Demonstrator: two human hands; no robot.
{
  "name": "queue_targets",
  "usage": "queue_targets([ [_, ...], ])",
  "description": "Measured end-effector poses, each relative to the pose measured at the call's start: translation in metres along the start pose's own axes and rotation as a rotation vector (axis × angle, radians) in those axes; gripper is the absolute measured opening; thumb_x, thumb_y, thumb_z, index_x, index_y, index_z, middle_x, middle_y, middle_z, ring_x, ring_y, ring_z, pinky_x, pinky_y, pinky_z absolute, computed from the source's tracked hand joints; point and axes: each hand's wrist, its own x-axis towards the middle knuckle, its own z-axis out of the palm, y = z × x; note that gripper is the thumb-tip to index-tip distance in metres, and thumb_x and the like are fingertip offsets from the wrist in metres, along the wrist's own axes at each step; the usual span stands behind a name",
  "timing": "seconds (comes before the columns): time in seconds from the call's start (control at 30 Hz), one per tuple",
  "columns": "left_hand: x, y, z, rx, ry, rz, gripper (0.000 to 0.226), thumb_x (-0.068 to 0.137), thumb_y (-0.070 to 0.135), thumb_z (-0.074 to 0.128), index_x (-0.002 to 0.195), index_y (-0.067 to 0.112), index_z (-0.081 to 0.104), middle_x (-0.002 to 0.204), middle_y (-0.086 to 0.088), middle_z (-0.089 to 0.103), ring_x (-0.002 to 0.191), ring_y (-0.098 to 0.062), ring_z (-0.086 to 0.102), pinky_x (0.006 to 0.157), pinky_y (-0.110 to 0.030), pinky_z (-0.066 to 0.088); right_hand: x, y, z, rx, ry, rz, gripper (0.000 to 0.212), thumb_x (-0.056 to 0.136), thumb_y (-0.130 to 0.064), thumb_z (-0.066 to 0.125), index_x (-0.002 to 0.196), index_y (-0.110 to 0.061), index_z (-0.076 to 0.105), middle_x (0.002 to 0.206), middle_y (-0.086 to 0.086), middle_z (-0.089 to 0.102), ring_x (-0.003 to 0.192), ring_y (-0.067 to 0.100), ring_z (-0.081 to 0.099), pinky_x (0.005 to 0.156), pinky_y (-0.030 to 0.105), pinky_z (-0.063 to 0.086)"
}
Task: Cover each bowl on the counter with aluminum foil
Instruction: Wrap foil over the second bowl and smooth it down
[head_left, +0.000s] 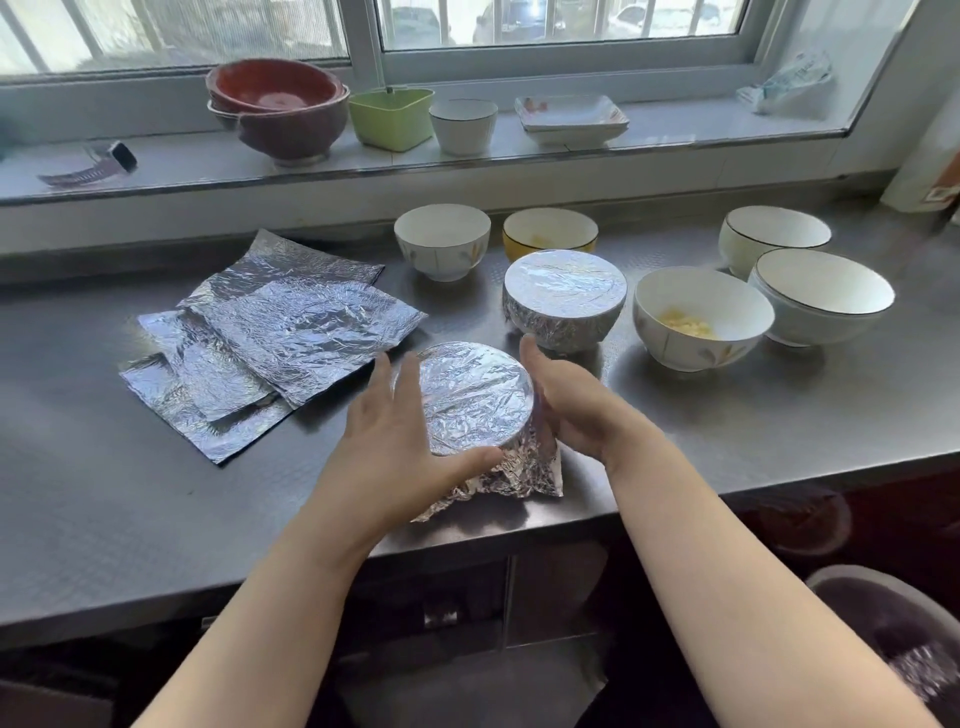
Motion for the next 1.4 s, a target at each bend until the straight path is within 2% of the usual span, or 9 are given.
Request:
queue_targets([
  [0.07, 0.002, -0.004, -0.003, 0.020, 0.026, 0.029, 0.133, 0.052, 0.095, 0.040, 0.154, 0.026, -0.011, 0.162, 0.000, -0.018, 0.150, -0.024, -0.012, 0.120, -0.043, 0.003, -0.003, -0.007, -0.011, -0.032, 0.068, -0.061, 0.053, 0.101, -0.051, 0.035, 0.102, -0.006, 0.061, 0.091, 0.009, 0.058, 0.077, 0.013, 0.059, 0.069, 0.024, 0.050],
  [0.23, 0.027, -0.007, -0.009, 0.094, 0.036, 0.290, 0.128, 0.053, 0.096, 0.034, 0.156, 0.030, -0.004, 0.163, 0.006, -0.014, 0.148, -0.013, -0.018, 0.120, -0.037, -0.005, -0.021, -0.017, -0.015, -0.070, 0.280, -0.225, 0.032, 0.104, -0.023, 0.041, 0.087, -0.003, 0.060, 0.118, 0.027, 0.061, 0.117, 0.039, 0.056, 0.103, 0.057, 0.042],
  [0.43, 0.034, -0.010, 0.003, 0.095, -0.020, 0.294, 0.127, 0.054, 0.098, 0.034, 0.156, 0.031, 0.000, 0.165, 0.002, -0.002, 0.150, -0.014, -0.002, 0.123, -0.039, 0.006, -0.038, -0.009, 0.011, -0.285, 0.178, -0.350, 0.029, 0.102, -0.013, 0.037, 0.086, 0.004, 0.054, 0.073, 0.003, 0.049, 0.073, 0.017, 0.043, 0.072, 0.038, 0.035],
  [0.57, 0.033, -0.008, 0.005, 0.133, -0.006, 0.283, 0.125, 0.056, 0.095, 0.032, 0.157, 0.027, 0.003, 0.165, 0.000, 0.001, 0.150, -0.016, -0.001, 0.122, -0.036, 0.005, -0.032, 0.000, 0.019, -0.232, 0.198, -0.286, 0.035, 0.093, -0.028, 0.037, 0.089, 0.000, 0.057, 0.078, 0.008, 0.059, 0.076, 0.020, 0.049, 0.077, 0.049, 0.045],
  [0.73, 0.032, -0.004, 0.005, 0.147, 0.006, 0.267, 0.127, 0.053, 0.093, 0.029, 0.157, 0.024, 0.004, 0.165, -0.001, 0.002, 0.149, -0.016, -0.001, 0.119, -0.032, 0.002, -0.029, 0.009, 0.028, -0.212, 0.214, -0.283, 0.029, 0.104, -0.022, 0.036, 0.079, -0.023, 0.052, 0.076, -0.010, 0.052, 0.075, 0.011, 0.048, 0.076, 0.033, 0.040],
  [0.9, 0.030, -0.003, 0.005, 0.151, 0.021, 0.259, 0.128, 0.052, 0.092, 0.028, 0.157, 0.023, 0.007, 0.164, -0.003, 0.006, 0.149, -0.017, 0.002, 0.119, -0.033, 0.003, -0.019, 0.017, 0.032, -0.220, 0.218, -0.254, 0.033, 0.104, -0.035, 0.035, 0.114, -0.014, 0.059, 0.091, -0.005, 0.057, 0.088, 0.015, 0.052, 0.082, 0.036, 0.044],
  [1.1, 0.029, -0.002, 0.004, 0.161, 0.004, 0.245, 0.128, 0.051, 0.092, 0.030, 0.156, 0.023, 0.006, 0.164, -0.001, 0.004, 0.149, -0.018, 0.001, 0.119, -0.033, 0.003, -0.008, 0.023, 0.027, -0.087, 0.098, -0.115, 0.037, 0.099, -0.055, 0.037, 0.088, -0.025, 0.055, 0.087, -0.005, 0.058, 0.081, 0.014, 0.055, 0.071, 0.032, 0.044],
  [1.3, 0.029, -0.001, 0.003, 0.164, -0.015, 0.223, 0.129, 0.051, 0.093, 0.032, 0.156, 0.024, 0.006, 0.164, 0.000, 0.003, 0.149, -0.019, 0.001, 0.119, -0.035, 0.004, -0.013, 0.015, 0.011, 0.176, -0.040, 0.068, 0.068, 0.098, -0.061, 0.030, 0.123, -0.007, 0.062, 0.123, 0.014, 0.067, 0.117, 0.029, 0.062, 0.107, 0.045, 0.044],
  [1.4, 0.029, -0.002, 0.003, 0.163, -0.023, 0.221, 0.128, 0.053, 0.093, 0.035, 0.156, 0.024, 0.005, 0.164, 0.000, 0.003, 0.149, -0.020, 0.001, 0.119, -0.036, 0.005, -0.016, 0.005, -0.005, 0.134, 0.032, 0.003, 0.054, 0.101, -0.056, 0.026, 0.129, -0.018, 0.054, 0.134, -0.003, 0.057, 0.126, 0.015, 0.050, 0.116, 0.038, 0.031],
])
